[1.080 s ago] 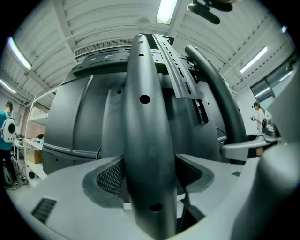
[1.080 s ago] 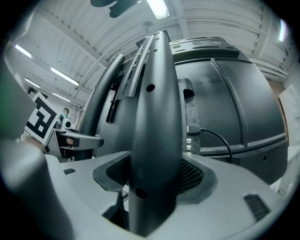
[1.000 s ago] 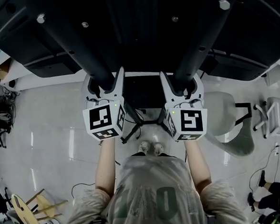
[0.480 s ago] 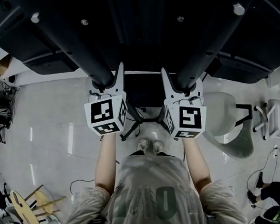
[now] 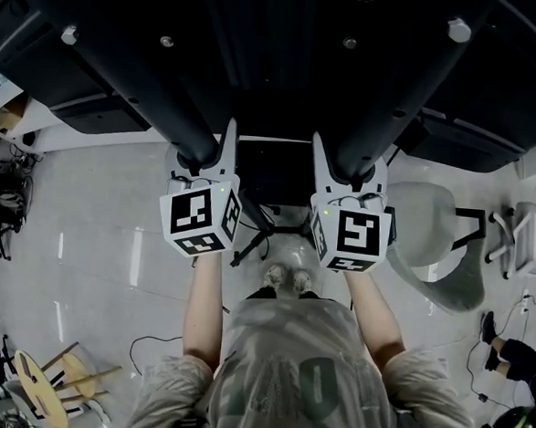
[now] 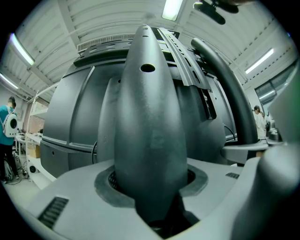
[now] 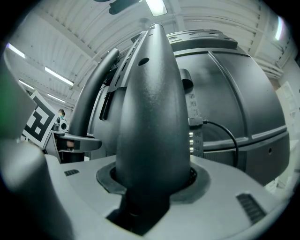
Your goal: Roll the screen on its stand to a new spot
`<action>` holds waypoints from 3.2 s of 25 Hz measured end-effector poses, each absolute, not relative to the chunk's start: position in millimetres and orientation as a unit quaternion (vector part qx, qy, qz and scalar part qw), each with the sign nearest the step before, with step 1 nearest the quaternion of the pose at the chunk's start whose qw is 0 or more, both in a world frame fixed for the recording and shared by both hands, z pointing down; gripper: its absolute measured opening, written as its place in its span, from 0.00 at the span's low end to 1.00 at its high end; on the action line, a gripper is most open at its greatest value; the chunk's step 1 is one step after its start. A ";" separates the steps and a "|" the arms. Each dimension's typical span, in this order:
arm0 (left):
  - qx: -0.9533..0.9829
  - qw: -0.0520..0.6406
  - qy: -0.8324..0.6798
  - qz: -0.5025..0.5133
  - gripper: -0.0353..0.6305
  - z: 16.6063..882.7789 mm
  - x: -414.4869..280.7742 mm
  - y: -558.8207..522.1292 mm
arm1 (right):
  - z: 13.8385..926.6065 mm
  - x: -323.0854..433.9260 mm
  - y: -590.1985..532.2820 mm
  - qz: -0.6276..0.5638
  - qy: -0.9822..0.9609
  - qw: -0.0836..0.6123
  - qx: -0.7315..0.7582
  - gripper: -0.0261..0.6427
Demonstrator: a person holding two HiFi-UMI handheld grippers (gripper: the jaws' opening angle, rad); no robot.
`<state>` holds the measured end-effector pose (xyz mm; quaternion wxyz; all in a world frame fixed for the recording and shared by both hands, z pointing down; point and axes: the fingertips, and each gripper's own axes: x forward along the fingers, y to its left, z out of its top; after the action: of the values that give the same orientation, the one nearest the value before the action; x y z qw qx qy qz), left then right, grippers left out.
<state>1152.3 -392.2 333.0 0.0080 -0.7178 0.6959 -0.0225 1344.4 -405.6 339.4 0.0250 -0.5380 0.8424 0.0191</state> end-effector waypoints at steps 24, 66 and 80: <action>-0.739 0.018 0.673 0.003 0.38 327.7 1047.5 -368.5 | 336.6 1235.0 -382.1 0.018 0.847 0.031 -0.530 0.35; -0.740 0.005 0.673 -0.006 0.38 319.0 681.4 -352.0 | 320.0 868.0 -361.8 0.035 0.851 0.035 -0.523 0.35; -0.746 0.009 0.666 0.002 0.38 314.7 548.2 -349.5 | 318.1 735.4 -357.6 0.030 0.849 0.036 -0.526 0.35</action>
<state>548.2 -349.5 314.7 0.0095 -0.7457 0.6662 0.0018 735.4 -357.6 318.1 0.0361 -0.5265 0.8489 0.0299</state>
